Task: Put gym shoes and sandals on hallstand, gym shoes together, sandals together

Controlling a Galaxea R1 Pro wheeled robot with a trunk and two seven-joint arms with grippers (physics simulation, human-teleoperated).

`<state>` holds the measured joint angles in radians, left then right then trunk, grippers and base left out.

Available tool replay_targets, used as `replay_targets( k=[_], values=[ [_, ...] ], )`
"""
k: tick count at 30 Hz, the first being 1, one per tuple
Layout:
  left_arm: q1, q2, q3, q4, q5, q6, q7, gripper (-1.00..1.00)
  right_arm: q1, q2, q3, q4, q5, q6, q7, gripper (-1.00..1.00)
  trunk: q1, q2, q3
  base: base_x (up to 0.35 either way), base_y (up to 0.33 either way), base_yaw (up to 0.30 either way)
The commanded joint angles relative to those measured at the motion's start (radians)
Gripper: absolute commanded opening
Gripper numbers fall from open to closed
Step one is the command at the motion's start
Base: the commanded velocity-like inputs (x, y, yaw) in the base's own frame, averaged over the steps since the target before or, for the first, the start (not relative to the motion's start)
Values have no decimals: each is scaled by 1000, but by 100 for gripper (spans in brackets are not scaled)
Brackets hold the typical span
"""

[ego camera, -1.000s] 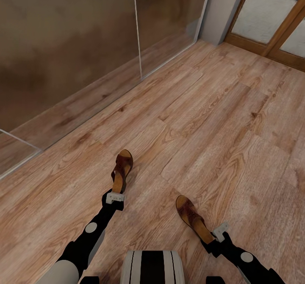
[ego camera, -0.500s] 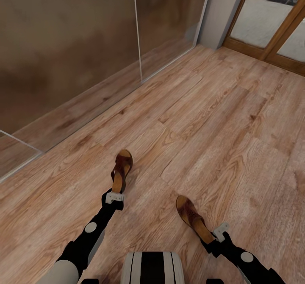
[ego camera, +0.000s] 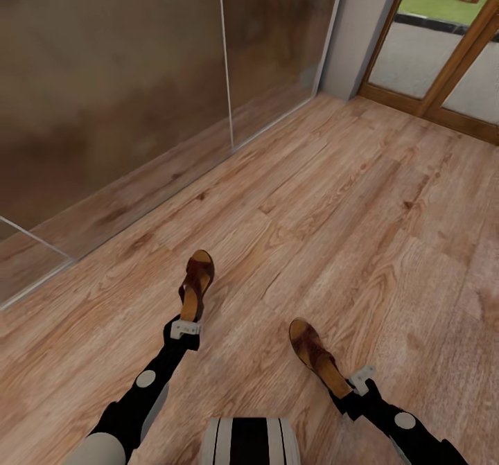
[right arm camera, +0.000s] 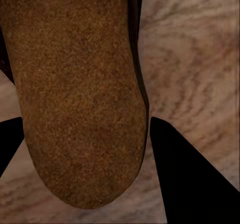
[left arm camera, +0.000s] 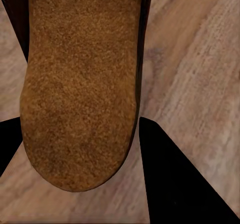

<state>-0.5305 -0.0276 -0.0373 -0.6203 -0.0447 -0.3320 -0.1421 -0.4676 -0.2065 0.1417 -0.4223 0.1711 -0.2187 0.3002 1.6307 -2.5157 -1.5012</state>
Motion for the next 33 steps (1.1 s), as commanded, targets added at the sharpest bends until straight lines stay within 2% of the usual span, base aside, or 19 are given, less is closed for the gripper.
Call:
replay_targets(
  k=[1,2,3,4,5,10,17,19,24,29,33],
  values=[
    [4,1,3,2,-9,-2,-1,-100,0,0,-8,0,8,-4,-1,-100,-1,0,4,0,0,0],
    [100,46,10,12,-9,-4,10,-100,0,-3,-188,-1,9,-44,3,-100,-1,0,9,0,0,-149],
    [111,51,10,13,-8,-5,11,-100,0,-3,-205,0,9,-51,3,-100,-1,1,14,0,0,-153],
    [140,67,15,14,0,-6,12,-100,0,-3,-240,1,10,-65,4,-100,-2,1,19,0,0,-160],
    [166,78,28,15,11,-7,12,-100,0,-1,-259,1,10,-73,5,-100,-2,1,24,0,0,-164],
    [225,88,71,16,25,-11,11,-100,4,1,-276,7,10,-84,1,-100,-5,2,51,0,0,-164],
    [281,89,95,17,28,-104,14,-100,13,6,-282,13,7,-114,-32,-100,-8,4,88,0,0,-161],
    [299,89,102,19,29,-119,17,-100,26,6,-282,20,6,-148,-38,-100,-9,4,99,0,0,-161],
    [346,86,149,39,28,-166,49,-100,64,7,-283,74,5,-261,-44,-100,-11,5,125,0,0,-160],
    [390,89,174,45,29,-232,63,-100,74,2,-289,182,5,-351,-45,-100,-13,7,152,0,0,-160],
    [413,87,201,45,28,-249,64,-100,76,1,-347,261,6,-403,-45,-100,-15,8,173,0,0,-160]
  ],
)
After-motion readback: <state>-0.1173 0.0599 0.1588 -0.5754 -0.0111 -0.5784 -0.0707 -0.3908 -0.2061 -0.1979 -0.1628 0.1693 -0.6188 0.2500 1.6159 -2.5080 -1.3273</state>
